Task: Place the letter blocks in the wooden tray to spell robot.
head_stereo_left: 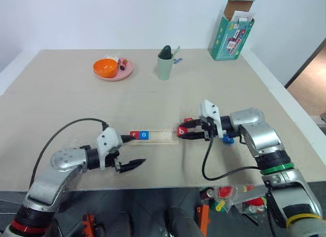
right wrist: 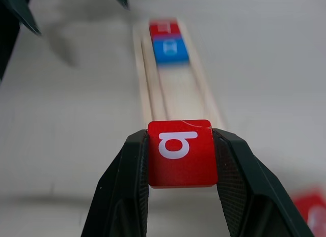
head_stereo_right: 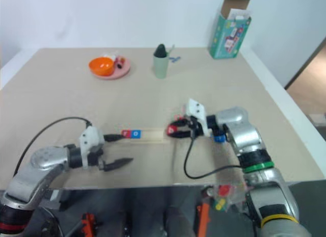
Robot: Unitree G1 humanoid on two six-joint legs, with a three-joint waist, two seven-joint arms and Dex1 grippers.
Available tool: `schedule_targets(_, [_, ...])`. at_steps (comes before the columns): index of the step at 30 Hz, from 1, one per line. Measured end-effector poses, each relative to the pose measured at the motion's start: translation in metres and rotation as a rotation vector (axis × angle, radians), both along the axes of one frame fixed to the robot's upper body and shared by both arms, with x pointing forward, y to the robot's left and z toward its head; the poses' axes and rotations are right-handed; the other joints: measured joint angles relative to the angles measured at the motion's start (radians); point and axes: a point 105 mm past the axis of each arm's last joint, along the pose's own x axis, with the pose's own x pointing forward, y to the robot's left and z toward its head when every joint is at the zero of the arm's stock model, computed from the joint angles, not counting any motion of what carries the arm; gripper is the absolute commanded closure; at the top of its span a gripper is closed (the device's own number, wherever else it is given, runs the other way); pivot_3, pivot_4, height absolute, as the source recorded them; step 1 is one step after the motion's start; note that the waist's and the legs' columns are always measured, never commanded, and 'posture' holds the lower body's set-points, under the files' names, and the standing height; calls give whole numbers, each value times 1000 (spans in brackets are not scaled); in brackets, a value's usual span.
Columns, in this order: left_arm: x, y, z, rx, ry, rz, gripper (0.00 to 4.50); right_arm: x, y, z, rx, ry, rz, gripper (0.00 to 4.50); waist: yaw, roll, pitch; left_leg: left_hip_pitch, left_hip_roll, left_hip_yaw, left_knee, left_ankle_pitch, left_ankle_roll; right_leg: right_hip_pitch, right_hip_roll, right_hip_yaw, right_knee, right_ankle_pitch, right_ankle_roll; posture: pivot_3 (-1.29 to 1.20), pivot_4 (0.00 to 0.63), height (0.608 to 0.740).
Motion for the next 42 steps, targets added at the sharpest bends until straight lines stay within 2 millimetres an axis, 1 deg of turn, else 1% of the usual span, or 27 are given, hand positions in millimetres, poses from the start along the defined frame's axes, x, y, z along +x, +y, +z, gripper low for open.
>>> schedule_targets(2, [5,8,-2,-3,8,38,0,3,18,-2,-1,2,-1,3268,0,0,0,-1,0,0,0,0,0,0,0,0,0,0,0,0,150,740])
schedule_targets(3, [6,11,-2,-4,11,52,0,3,27,-6,-7,1,4,3268,0,0,0,-1,0,0,0,0,0,-1,0,0,0,0,0,0,150,740])
schedule_targets(5, [9,15,-2,-9,7,76,0,4,39,-16,-29,9,4,3268,0,0,0,-2,-1,1,0,0,0,-1,-1,0,-1,0,1,0,150,740])
schedule_targets(6, [10,16,-1,-12,3,86,0,6,44,-20,-43,12,2,3268,0,0,0,-3,-1,1,0,0,-1,-2,-1,1,-1,-1,1,0,150,740])
schedule_targets(11, [10,16,0,-19,-11,88,0,13,57,-27,-88,-8,7,3268,1,0,0,-3,-1,1,0,-1,-1,-2,-1,0,-1,-1,1,0,150,740])
schedule_targets(15, [10,16,-3,-35,-12,94,0,19,62,-35,-117,-8,14,3268,0,0,0,-3,-1,1,0,-1,-1,-2,-1,0,0,-1,1,0,150,740])
schedule_targets(19, [10,14,-2,-40,-29,96,0,19,68,-34,-122,-23,38,3268,0,0,0,-3,-1,0,0,-1,-1,-2,-1,0,0,-1,1,0,150,740])
schedule_targets(30, [8,17,-9,-14,-26,111,0,20,69,-35,-128,-33,63,3268,0,0,0,-3,0,1,0,-1,-1,-2,-1,0,0,-1,1,0,150,740])
schedule_targets(42, [6,13,-12,9,-28,84,0,19,71,-35,-121,-10,59,3268,0,0,0,-3,0,0,-1,-1,-1,-3,-1,0,0,-1,0,0,150,740])
